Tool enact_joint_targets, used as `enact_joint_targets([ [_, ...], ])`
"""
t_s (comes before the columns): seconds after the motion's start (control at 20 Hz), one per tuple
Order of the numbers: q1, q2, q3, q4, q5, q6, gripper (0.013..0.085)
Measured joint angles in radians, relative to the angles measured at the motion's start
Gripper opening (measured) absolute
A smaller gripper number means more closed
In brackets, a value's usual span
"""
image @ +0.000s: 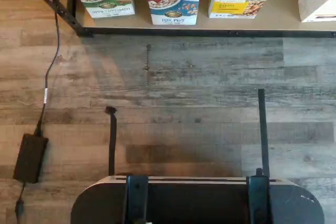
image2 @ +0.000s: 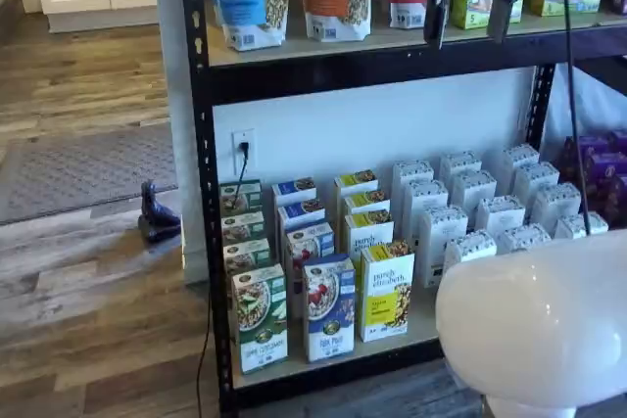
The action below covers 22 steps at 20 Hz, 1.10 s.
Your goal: Pick up the blue and white box that is on the bottom shelf, the second box from the left
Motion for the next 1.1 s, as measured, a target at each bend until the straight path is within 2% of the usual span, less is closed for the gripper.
enact_joint_targets([
  [0.1, 0.007, 0.001, 0.04, -0.013, -0.037, 0.002, 0.085],
  [0.6, -0.012, 0.005, 0.236, -0.009, -0.23, -0.019, 0.085],
  [0.9, -0.025, 0.023, 0.33, 0.021, -0.337, -0.036, 0.085],
  [1.0, -0.012, 0.024, 0.373, 0.008, -0.395, -0.025, 0.085],
  [1.1, -0.01, 0.026, 0.42, 0.021, -0.463, -0.028, 0.085],
])
